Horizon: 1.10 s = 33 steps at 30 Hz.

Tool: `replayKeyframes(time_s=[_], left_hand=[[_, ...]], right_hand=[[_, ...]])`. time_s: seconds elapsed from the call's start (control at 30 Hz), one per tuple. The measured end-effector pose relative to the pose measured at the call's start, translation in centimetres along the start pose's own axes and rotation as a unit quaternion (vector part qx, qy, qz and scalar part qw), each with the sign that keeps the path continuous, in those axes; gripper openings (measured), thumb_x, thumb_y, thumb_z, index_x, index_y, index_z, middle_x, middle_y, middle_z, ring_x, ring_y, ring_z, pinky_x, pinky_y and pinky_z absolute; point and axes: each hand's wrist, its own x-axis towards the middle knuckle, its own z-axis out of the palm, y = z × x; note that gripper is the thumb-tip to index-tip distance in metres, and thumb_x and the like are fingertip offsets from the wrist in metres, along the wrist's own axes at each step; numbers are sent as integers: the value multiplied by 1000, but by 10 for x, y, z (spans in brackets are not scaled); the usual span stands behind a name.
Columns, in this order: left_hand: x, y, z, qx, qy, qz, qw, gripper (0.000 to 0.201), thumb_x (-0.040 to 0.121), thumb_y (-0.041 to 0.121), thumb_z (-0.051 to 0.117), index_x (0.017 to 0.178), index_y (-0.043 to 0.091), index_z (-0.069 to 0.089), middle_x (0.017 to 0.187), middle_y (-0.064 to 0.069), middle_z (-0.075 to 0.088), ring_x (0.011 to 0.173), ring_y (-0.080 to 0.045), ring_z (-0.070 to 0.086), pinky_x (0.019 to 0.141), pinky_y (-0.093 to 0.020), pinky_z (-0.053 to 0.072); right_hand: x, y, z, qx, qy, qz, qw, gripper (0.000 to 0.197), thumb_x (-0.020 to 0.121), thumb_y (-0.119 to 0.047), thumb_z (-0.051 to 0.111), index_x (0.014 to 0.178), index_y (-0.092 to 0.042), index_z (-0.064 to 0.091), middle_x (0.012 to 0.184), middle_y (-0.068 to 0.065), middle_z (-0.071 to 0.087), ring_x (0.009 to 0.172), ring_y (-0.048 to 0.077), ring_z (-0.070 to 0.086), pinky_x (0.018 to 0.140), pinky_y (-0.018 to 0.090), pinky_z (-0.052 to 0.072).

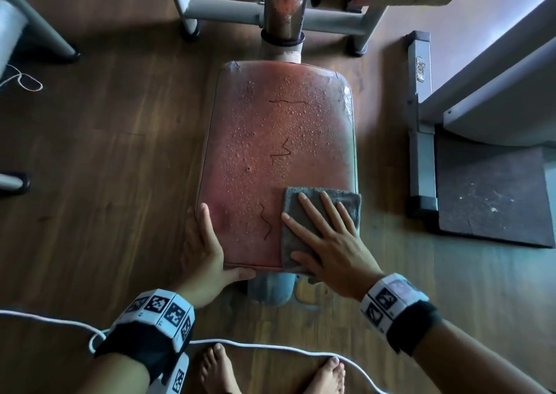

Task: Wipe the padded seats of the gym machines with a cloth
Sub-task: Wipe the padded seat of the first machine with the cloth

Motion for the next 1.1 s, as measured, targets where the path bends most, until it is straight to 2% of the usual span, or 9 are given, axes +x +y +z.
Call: replayKeyframes(time_s=[0.1, 0.3, 0.47, 0.6, 0.73, 0.83, 0.93, 1.03, 1.1], left_hand=[[1, 3, 1, 20, 4, -10, 1000, 155, 57, 50, 86, 121, 38, -55, 149, 1, -43, 141, -14, -32, 120, -40, -6], [1, 5, -2, 54, 18, -41, 998, 153, 57, 64, 77, 124, 26, -56, 152, -7, -37, 144, -19, -26, 116, -34, -10], [1, 5, -2, 18, 16, -37, 999, 155, 57, 56, 83, 126, 33, -53, 152, -5, -39, 144, -18, -27, 117, -39, -7], [0, 0, 0, 6, 11, -14, 1000, 154, 55, 55, 83, 125, 38, -53, 151, -7, -39, 144, -21, -28, 115, -38, -8], [2, -2, 1, 4, 13, -8, 1000, 154, 54, 55, 84, 123, 40, -54, 151, -6, -40, 143, -20, -30, 115, -41, -7], [1, -1, 2, 0, 17, -1, 1000, 155, 54, 53, 84, 123, 40, -54, 151, -6, -40, 142, -19, -31, 116, -40, -8], [1, -3, 3, 2, 17, -4, 1000, 154, 55, 53, 84, 125, 39, -53, 152, -6, -39, 143, -19, -29, 116, -39, -7], [3, -6, 3, -9, 12, -4, 1000, 154, 55, 53, 84, 126, 39, -52, 152, -5, -40, 143, -19, -29, 119, -41, -5], [3, -6, 4, -1, 12, -2, 1000, 154, 55, 54, 84, 125, 38, -53, 151, -6, -40, 143, -20, -30, 118, -40, -7]], right_hand=[[24, 26, -8, -6, 10, 0, 1000, 67, 95, -65, 29, 152, -42, 1, 163, -1, -5, 149, 30, -8, 119, 53, 9], [80, 68, -26, -25, 40, 70, 996, 68, 93, -66, 18, 153, -40, 0, 163, -1, -4, 149, 28, -8, 120, 49, 8], [45, 32, -9, 10, 66, 105, 992, 67, 98, -58, 21, 155, -28, 2, 163, 0, -6, 149, 29, -10, 120, 52, 8], [11, 4, 2, 6, 44, 55, 998, 66, 100, -54, 23, 155, -23, 4, 163, 1, -3, 149, 29, -9, 120, 53, 10], [13, 8, -1, -4, 36, 37, 999, 69, 98, -60, 27, 155, -27, 8, 162, 2, 7, 148, 31, 7, 119, 51, 13], [16, 5, 0, 5, 65, 63, 996, 68, 97, -61, 32, 154, -26, 18, 152, 6, 24, 137, 30, 26, 114, 50, 24], [10, -13, 4, 7, 111, 83, 990, 60, 98, -51, 32, 151, -23, 27, 136, 6, 35, 117, 27, 39, 100, 47, 36], [-2, -26, 9, -12, 131, 47, 990, 54, 101, -45, 30, 149, -22, 34, 121, 7, 45, 97, 26, 46, 86, 46, 43], [-7, -30, 12, -15, 146, 2, 989, 52, 101, -46, 36, 145, -20, 42, 114, 7, 51, 91, 26, 51, 84, 47, 44]])
